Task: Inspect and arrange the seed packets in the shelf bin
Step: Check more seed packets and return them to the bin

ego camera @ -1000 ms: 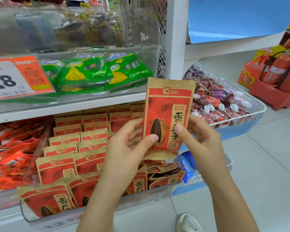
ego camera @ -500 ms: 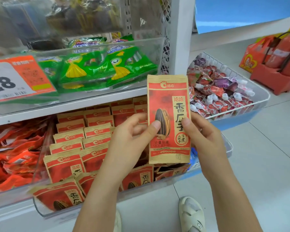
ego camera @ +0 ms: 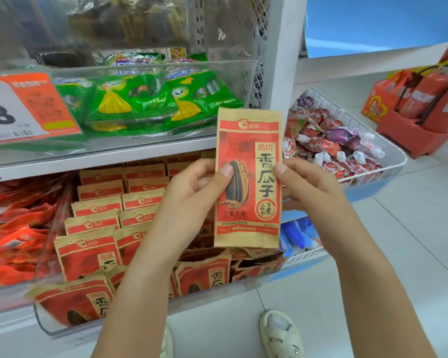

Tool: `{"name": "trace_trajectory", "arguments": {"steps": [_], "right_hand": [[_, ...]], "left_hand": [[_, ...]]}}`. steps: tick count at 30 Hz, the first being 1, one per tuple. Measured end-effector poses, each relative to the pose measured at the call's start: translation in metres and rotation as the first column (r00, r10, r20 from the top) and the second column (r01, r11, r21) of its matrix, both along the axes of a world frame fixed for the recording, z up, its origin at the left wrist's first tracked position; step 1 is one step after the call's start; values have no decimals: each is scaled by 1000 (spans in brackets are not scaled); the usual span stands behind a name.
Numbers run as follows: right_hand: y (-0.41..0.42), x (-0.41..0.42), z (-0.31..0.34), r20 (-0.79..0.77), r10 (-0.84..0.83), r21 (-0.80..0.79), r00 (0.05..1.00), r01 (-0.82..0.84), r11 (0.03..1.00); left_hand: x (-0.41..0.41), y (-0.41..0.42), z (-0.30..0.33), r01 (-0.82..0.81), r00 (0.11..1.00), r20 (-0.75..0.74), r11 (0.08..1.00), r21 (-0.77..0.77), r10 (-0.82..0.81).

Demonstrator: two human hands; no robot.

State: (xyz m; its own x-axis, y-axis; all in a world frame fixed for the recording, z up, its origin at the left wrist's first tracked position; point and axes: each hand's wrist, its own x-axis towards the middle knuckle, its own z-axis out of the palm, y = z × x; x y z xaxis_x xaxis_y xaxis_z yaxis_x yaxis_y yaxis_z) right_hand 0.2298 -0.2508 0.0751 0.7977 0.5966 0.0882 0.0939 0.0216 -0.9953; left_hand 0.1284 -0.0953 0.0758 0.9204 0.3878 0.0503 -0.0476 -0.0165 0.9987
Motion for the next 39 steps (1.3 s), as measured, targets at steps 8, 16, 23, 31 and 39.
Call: {"name": "trace_trajectory", "arguments": {"steps": [8, 16, 23, 31, 39], "right_hand": [[0, -15, -31, -115, -49, 125, 992, 63, 990], [5, -26, -40, -125, -197, 169, 972, 217, 962], [3, -29, -33, -87, -168, 273, 982, 185, 944], [-7, -15, -26, -162, -184, 308, 970, 227, 924], [-2, -21, -21, -269, -108, 371, 957, 206, 906]], "left_hand": [[-18, -18, -19, -33, 999, -2, 999, -38, 33], [-8, -29, -35, -235, 972, 58, 939, 252, 228], [-4, -42, -36, -46, 996, -37, 854, 519, 76], [-13, -30, -25, 191, 982, -18, 968, 161, -190], [-17, -32, -16, 214, 976, -61, 972, 101, -209]]}}
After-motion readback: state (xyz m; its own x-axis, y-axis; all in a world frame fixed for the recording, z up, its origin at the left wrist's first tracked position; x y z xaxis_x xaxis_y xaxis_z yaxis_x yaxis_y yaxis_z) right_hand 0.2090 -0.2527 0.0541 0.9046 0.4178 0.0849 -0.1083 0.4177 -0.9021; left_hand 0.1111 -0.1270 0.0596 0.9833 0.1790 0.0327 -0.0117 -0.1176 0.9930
